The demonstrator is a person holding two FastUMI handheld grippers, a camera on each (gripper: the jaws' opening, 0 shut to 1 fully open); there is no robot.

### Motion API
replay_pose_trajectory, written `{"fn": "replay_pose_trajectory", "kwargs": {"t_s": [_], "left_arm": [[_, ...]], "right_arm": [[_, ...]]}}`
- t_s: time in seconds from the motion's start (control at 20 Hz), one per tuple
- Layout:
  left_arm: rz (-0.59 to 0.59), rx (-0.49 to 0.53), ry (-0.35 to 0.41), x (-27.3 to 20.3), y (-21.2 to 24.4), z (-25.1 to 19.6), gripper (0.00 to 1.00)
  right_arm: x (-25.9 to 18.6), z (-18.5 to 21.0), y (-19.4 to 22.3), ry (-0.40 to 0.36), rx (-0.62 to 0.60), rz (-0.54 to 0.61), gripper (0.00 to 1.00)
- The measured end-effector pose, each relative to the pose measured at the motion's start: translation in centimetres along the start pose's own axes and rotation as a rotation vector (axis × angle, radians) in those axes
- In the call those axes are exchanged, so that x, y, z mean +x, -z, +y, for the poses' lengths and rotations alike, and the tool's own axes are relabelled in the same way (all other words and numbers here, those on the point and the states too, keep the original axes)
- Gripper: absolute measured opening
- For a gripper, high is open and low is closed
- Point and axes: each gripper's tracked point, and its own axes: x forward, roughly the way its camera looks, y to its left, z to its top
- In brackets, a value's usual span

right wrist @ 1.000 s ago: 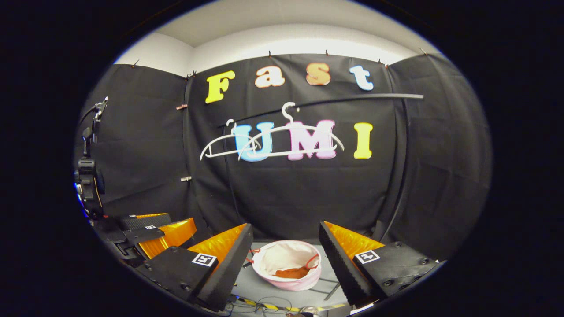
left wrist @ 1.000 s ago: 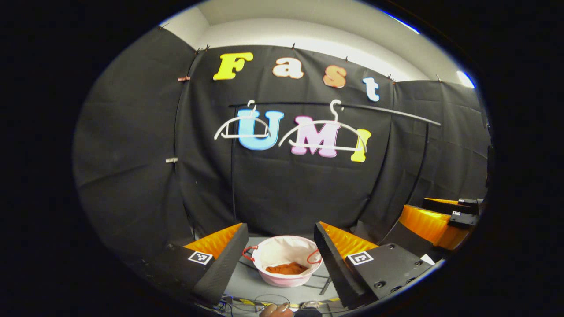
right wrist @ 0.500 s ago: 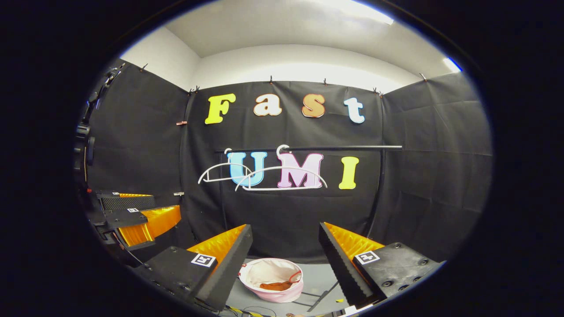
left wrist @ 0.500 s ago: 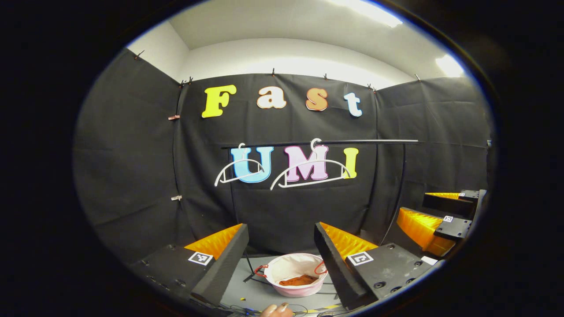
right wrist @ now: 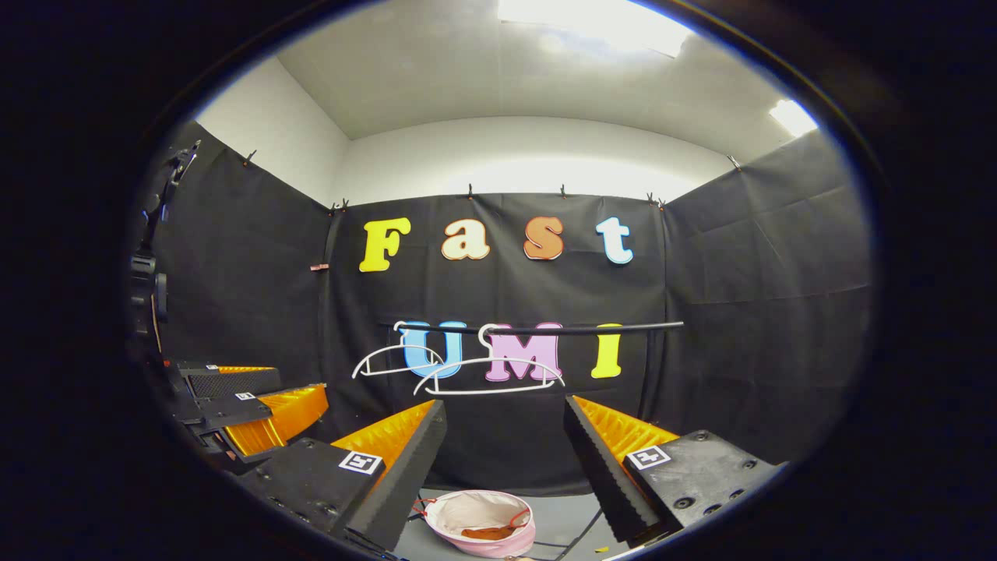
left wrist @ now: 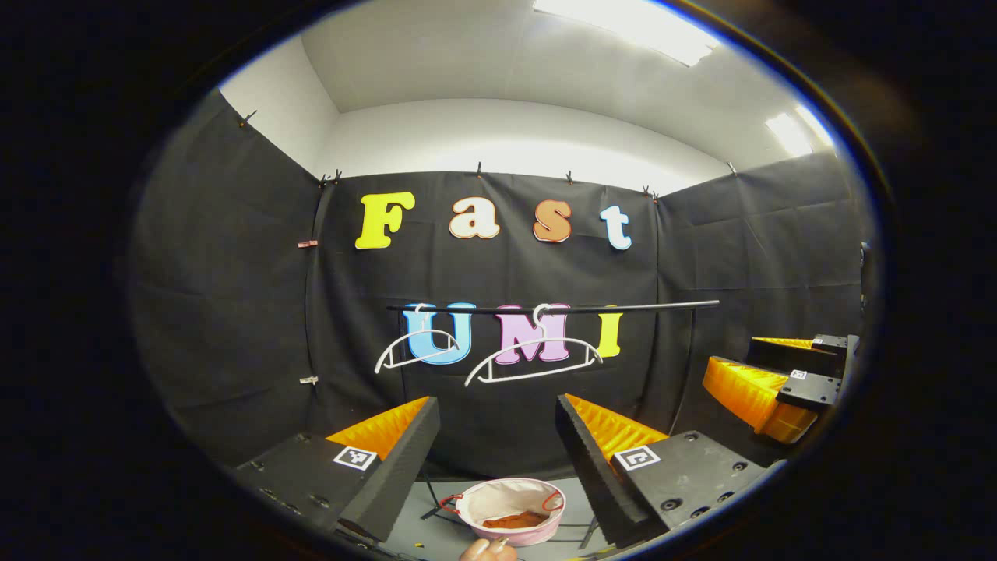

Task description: Grasp the clothes on the hanger with both hands and then place them into the laundry hamper below.

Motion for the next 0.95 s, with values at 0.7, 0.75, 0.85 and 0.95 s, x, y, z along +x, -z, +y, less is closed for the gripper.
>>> {"fn": "replay_pose_trajectory", "kwargs": {"t_s": [0.7,0.75,0.85,0.95], "left_arm": [[-0.027,-0.003,-0.017,2.0,-1.5,-1.6,0.95],[-0.031,-0.008,-0.013,2.1,-1.6,-1.9,0.95],[-0.030,-0.012,-0.010,2.5,-1.6,-2.0,0.95],[-0.022,-0.004,-0.015,2.5,-1.2,-2.0,0.92]], "right_arm": [[3.0,-1.2,-0.2,-0.052,-0.004,0.008,0.98],[3.2,-1.3,-0.1,-0.052,-0.004,0.010,0.98],[3.4,-1.4,0.1,-0.052,-0.004,0.010,0.98],[3.3,-1.4,0.1,-0.053,0.000,0.010,0.98]]}}
